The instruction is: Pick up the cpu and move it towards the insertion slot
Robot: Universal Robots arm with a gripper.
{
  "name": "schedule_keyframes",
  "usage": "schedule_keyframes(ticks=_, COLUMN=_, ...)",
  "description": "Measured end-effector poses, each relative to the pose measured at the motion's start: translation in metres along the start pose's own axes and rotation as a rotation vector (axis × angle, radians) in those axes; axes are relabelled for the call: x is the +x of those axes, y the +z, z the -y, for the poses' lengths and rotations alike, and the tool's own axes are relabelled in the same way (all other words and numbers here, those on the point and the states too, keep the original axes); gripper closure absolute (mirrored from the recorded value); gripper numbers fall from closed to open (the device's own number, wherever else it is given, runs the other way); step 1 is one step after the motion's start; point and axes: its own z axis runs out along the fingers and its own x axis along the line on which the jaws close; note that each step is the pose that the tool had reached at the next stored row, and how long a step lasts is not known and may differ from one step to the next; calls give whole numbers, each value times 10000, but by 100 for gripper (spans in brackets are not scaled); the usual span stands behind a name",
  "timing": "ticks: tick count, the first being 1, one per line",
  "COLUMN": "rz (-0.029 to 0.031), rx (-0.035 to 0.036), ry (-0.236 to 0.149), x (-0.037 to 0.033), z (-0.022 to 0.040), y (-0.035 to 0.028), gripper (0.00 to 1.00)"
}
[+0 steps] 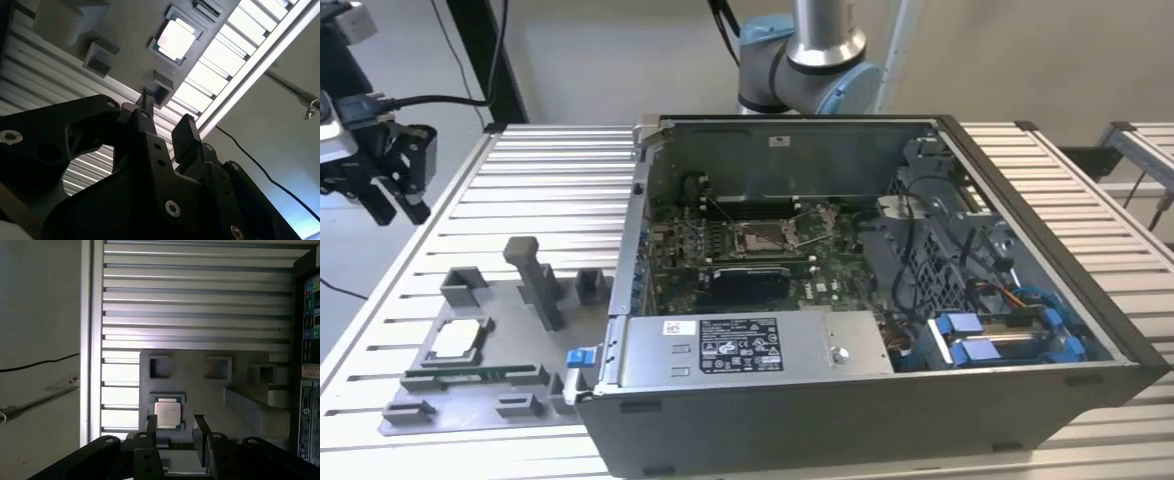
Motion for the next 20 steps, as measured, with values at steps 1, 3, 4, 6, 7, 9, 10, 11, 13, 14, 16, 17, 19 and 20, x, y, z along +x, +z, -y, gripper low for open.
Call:
schedule_keyframes(ticks=1, rz=0, rx=0, ry=0, x=1, z=0, y=0, gripper=0)
schedule_keyframes(ticks=3, rz=0, rx=0, ry=0, x=2, z=0, y=0, gripper=0)
schedule_keyframes(ticks=4, rz=0, rx=0, ry=0, x=3, z=0, y=0, gripper=0)
schedule_keyframes(ticks=6, rz=0, rx=13, ry=1, x=6, z=-1, y=1, gripper=0)
schedule_keyframes(ticks=7, rz=-6, rx=14, ry=6, x=6, z=-1, y=9, gripper=0)
schedule_keyframes(ticks=9, rz=-8, rx=15, ry=14, x=7, z=0, y=42, gripper=0)
schedule_keyframes(ticks=10, rz=-8, rx=15, ry=15, x=7, z=1, y=60, gripper=0)
schedule_keyframes(ticks=11, rz=-8, rx=15, ry=15, x=7, z=1, y=79, gripper=0)
schedule_keyframes(ticks=13, rz=-8, rx=14, ry=14, x=7, z=3, y=115, gripper=0)
schedule_keyframes(ticks=14, rz=-8, rx=14, ry=14, x=8, z=3, y=134, gripper=0)
schedule_keyframes(ticks=16, rz=-8, rx=15, ry=14, x=8, z=5, y=170, gripper=0)
schedule_keyframes(ticks=17, rz=-8, rx=14, ry=15, x=9, z=5, y=189, gripper=0)
schedule_keyframes(ticks=19, rz=-8, rx=15, ry=14, x=10, z=7, y=225, gripper=0)
schedule_keyframes(ticks=20, rz=-9, rx=15, ry=14, x=10, z=8, y=243, gripper=0)
